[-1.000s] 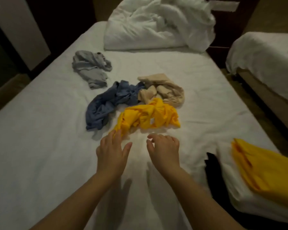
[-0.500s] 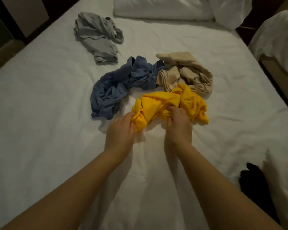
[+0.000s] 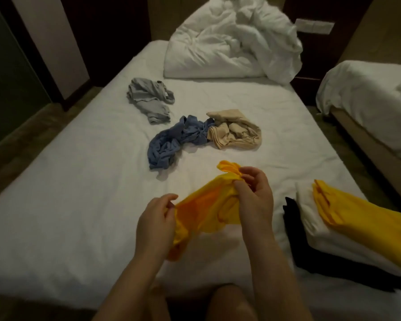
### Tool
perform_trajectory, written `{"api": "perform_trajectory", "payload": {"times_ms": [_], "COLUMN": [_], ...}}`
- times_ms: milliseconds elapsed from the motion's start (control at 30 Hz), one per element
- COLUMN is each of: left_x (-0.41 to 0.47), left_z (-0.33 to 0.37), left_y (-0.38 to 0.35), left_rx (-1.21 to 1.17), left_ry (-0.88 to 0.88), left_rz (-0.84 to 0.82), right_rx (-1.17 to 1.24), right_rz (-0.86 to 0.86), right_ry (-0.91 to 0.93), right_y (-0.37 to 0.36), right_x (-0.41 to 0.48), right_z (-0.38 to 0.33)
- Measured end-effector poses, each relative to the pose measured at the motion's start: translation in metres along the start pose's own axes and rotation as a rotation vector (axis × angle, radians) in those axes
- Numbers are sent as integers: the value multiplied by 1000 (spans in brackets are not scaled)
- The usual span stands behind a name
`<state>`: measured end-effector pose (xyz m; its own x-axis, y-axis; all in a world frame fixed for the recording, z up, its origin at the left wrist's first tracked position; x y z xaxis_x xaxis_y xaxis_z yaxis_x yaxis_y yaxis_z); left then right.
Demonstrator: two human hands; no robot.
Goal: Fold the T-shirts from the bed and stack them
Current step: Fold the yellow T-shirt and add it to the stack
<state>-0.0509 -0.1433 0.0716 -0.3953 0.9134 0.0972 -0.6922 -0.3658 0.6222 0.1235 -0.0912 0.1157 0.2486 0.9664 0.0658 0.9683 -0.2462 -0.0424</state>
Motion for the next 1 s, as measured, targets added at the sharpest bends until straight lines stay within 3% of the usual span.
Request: {"api": "perform_trajectory", "payload": {"times_ms": [200,400,533,600,800,1000], "left_x": [-59,-88,-102,-107,-115,-111], "left_z": [13,54,80,91,107,112], "left_y": [41,92,117,127,144,161], "left_rx": [-283,-488,-561,-578,-577,-591], "left_ry": [82,-25,-113,-174,-241,-280], "left_rz": [91,173,214,222,246,263], "right_rx": [63,-510,-590,-643,-606,-419], "right_rz": [60,-21,-506,-651,-394,-385], "right_ry": [33,236,139,153,306,524], "right_y": [41,60,42,30,15,6], "right_x": [-65,-105,-129,-144,-150,-147], "right_z": [-38,-49,-50,-47,-59,-82]}}
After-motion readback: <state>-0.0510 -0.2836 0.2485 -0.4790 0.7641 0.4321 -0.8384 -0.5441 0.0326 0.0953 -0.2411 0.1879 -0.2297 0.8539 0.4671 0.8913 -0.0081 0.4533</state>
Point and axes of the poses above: each hand's wrist, its own x-axis towards the middle knuckle, its own y-axis out of the back of the hand, z = x × y, the point moved 3 cm from there along x, towards the middle knuckle
